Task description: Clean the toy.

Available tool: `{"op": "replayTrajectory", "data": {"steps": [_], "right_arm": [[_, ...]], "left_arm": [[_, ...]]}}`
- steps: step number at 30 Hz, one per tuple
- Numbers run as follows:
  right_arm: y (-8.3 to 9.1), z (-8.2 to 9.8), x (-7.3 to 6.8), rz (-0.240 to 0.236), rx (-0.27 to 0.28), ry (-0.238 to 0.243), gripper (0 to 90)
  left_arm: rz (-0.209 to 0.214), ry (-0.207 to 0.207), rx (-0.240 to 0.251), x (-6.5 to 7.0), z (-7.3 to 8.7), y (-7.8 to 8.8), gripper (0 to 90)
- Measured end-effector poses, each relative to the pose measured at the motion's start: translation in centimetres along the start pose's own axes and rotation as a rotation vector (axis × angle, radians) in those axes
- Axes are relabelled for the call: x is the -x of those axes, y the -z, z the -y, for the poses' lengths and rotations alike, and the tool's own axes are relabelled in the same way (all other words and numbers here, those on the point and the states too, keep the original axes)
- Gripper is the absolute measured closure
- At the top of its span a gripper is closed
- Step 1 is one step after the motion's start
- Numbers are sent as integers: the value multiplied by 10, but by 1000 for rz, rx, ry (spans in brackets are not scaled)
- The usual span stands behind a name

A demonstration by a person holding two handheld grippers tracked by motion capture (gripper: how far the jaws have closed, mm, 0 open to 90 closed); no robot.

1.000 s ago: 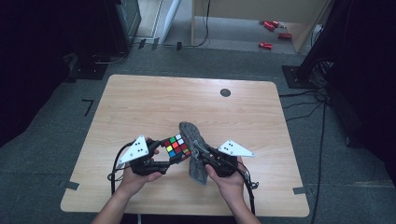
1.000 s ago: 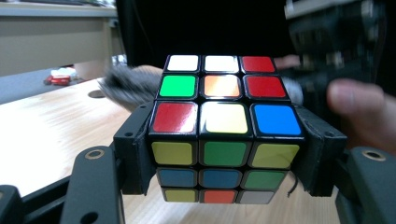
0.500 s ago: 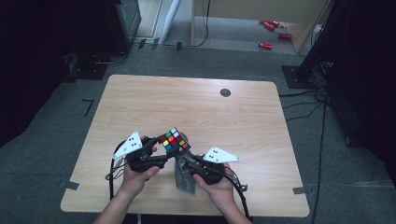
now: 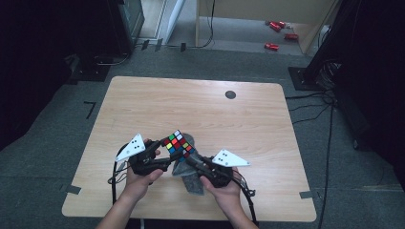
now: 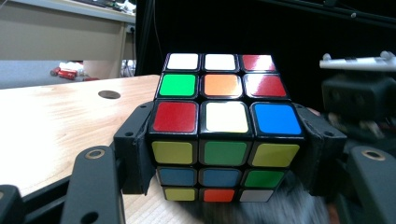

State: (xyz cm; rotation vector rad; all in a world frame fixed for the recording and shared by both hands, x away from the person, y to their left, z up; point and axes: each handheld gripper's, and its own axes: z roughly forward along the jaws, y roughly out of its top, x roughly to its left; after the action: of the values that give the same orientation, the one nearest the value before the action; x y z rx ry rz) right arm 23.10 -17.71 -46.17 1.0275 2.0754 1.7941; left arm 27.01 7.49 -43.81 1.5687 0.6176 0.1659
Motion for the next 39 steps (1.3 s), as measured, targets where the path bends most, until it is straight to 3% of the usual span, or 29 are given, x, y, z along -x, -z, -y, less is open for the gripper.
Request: {"op": "replayTrajectory", "data": {"steps": [2,5,10,12,18,20,22,26,28,34,36,39], "right_arm": [[-7,4,-10,-21,-22,46,739],[-7,3,-13,-15,-21,81,739],[12,-7,2,64,84,42,742],[14,-7,3,69,103,50,741],[-2,2,-16,-11,32,135,741],[-3,3,-19,-5,22,161,741],[0,0,-16,6,30,154,741],[13,-8,0,62,95,114,742],[14,-7,1,64,90,112,741],[-7,6,-20,-3,14,218,740],[-8,6,-23,-2,4,246,739],[0,-1,-14,27,39,216,740]], "left_arm": [[-3,3,5,-1,-1,1,347],[-3,12,14,-3,-2,3,347],[-1,24,22,-5,-3,6,347],[0,31,24,-6,-3,6,347],[-10,39,24,-8,-3,7,348],[-9,41,25,-8,-3,7,347],[-6,42,29,-8,-3,7,348],[-1,38,25,-7,-3,6,348],[-1,37,19,-7,-2,5,348],[-6,40,23,-9,-2,6,348],[-7,41,23,-9,-3,7,348],[-3,37,25,-9,-3,8,348]]}}
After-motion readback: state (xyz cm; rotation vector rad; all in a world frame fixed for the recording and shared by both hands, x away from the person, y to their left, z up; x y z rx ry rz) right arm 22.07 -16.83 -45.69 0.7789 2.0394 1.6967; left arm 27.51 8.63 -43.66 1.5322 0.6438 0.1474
